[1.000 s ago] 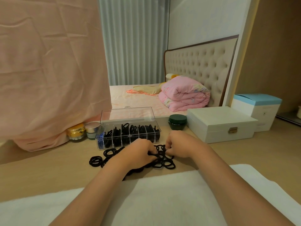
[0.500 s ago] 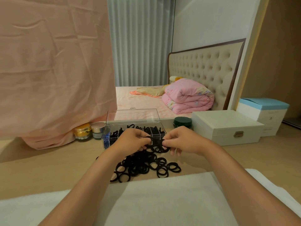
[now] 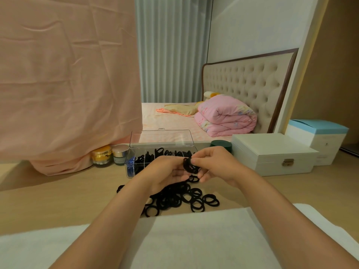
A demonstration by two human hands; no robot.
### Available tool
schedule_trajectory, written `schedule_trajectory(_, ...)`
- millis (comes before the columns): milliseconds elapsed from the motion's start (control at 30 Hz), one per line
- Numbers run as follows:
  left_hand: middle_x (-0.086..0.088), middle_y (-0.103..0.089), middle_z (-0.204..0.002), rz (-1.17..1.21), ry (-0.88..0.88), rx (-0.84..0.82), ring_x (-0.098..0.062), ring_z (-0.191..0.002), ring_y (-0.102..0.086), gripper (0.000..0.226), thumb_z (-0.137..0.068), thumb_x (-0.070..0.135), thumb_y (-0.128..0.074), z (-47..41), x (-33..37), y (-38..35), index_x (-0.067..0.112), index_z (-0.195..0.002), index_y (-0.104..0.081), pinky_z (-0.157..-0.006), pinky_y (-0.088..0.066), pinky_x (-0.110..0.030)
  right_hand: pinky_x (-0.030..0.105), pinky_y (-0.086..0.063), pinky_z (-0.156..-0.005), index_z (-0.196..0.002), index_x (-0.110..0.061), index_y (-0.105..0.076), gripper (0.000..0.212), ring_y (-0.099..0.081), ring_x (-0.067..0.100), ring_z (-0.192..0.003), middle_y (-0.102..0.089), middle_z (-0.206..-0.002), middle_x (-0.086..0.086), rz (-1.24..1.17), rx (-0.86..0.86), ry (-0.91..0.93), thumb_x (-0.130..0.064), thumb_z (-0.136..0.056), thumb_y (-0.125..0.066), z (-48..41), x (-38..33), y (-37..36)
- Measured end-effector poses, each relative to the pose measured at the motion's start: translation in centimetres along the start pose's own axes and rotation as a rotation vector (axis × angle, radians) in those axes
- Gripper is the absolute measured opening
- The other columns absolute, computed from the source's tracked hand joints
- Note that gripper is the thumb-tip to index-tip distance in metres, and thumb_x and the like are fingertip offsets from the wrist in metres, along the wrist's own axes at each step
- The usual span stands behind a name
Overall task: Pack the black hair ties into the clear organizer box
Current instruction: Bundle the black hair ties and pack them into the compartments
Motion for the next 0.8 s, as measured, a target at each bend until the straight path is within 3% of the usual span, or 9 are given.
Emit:
schedule_trajectory(67, -0.013, -0.074, -0.097, 0.080, -0.003, -0.029, -0.018, -0.084, -0.073, 0.027, -0.100, 0.018, -0.057, 0.2, 0.3, -0.3, 0.001, -0.116, -0.069, -0.085, -0.058, -0.035, 0.033, -0.062, -0.058, -0.101, -0.008, -0.072, 0.013, -0.068, 0.023, -0.058, -0.074, -0.078, 0.019, 0.056, 0.050, -0.003, -0.017, -0.092, -0.075, 0.1, -0.2, 0.2)
schedule_trajectory(167, -0.008, -0.076, -0.110, -0.100, -0.038, -0.076, -0.016, -0.099, -0.073, 0.027, -0.094, 0.016, -0.068, 0.4, 0.4, -0.7, 0.007, -0.119, -0.071, -0.092, -0.057, -0.031, 0.031, -0.061, -0.055, -0.095, -0.011, -0.073, 0.011, -0.067, 0.020, -0.056, -0.074, -0.072, 0.015, 0.147, 0.107, 0.007, -0.021, -0.090, -0.076, 0.2, -0.4, 0.1)
schedule_trajectory(333, -0.007, -0.077, -0.100, -0.206, -0.010, 0.116, -0.016, -0.092, -0.074, 0.021, -0.090, 0.003, -0.070, -0.2, -0.1, 1.7, 0.012, -0.107, -0.077, -0.086, -0.061, -0.031, 0.023, -0.049, -0.049, -0.086, -0.021, -0.077, 0.016, -0.061, 0.002, -0.052, -0.068, -0.067, -0.006, 0.298, 0.121, 0.052, -0.037, -0.090, -0.075, 0.2, -0.6, 0.6)
schedule_trajectory(400, -0.006, -0.076, -0.099, -0.297, -0.009, 0.179, -0.014, -0.086, -0.072, 0.022, -0.090, 0.004, -0.070, -0.2, 0.2, 2.8, 0.016, -0.107, -0.077, -0.087, -0.061, -0.032, 0.025, -0.054, -0.062, -0.089, -0.025, -0.076, 0.017, -0.064, 0.003, -0.064, -0.070, -0.075, -0.011, 0.437, 0.140, 0.094, -0.038, -0.096, -0.067, 0.1, -0.5, 0.8)
schedule_trajectory(500, -0.001, -0.075, -0.097, -0.418, -0.055, 0.230, -0.011, -0.083, -0.068, 0.026, -0.091, 0.007, -0.069, 0.0, 1.2, 4.1, 0.022, -0.111, -0.077, -0.088, -0.060, -0.030, 0.037, -0.058, -0.089, -0.110, -0.031, -0.075, 0.017, -0.067, 0.012, -0.096, -0.072, -0.108, -0.010, 0.815, 0.052, 0.149, -0.030, -0.099, -0.061, -0.5, 1.1, -1.1)
schedule_trajectory(600, 0.000, -0.075, -0.097, -0.489, -0.093, 0.239, -0.012, -0.083, -0.069, 0.025, -0.091, 0.011, -0.072, 0.0, 1.7, 4.7, 0.024, -0.112, -0.077, -0.091, -0.060, -0.033, 0.039, -0.056, -0.092, -0.134, -0.032, -0.063, 0.034, -0.061, 0.018, -0.106, -0.061, -0.126, -0.002, 1.075, -0.059, 0.165, -0.032, -0.101, -0.058, -0.9, 2.7, -2.8)
schedule_trajectory(700, 0.000, -0.074, -0.093, -0.504, -0.096, 0.205, -0.010, -0.082, -0.071, 0.024, -0.089, 0.014, -0.074, 0.0, 1.6, 4.6, 0.023, -0.112, -0.076, -0.090, -0.060, -0.034, 0.040, -0.056, -0.091, -0.129, -0.029, -0.067, 0.031, -0.061, 0.020, -0.103, -0.060, -0.122, 0.001, 1.144, -0.073, 0.134, -0.033, -0.100, -0.060, -1.5, 3.0, -2.8)
schedule_trajectory(800, -0.001, -0.074, -0.098, -0.475, -0.086, 0.154, -0.010, -0.083, -0.072, 0.026, -0.091, 0.013, -0.072, 0.0, 1.3, 4.1, 0.024, -0.115, -0.073, -0.087, -0.061, -0.031, 0.039, -0.058, -0.088, -0.108, -0.021, -0.074, 0.018, -0.064, 0.020, -0.094, -0.064, -0.111, 0.003, 1.194, -0.073, 0.093, -0.030, -0.097, -0.063, -1.7, 3.1, -2.4)
Point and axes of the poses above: each hand's wrist, its own z-axis away from the middle knuckle, its own y-axis out of the back of the hand, x = y × z, the point moved 9 cm from there along -z, towards the middle knuckle
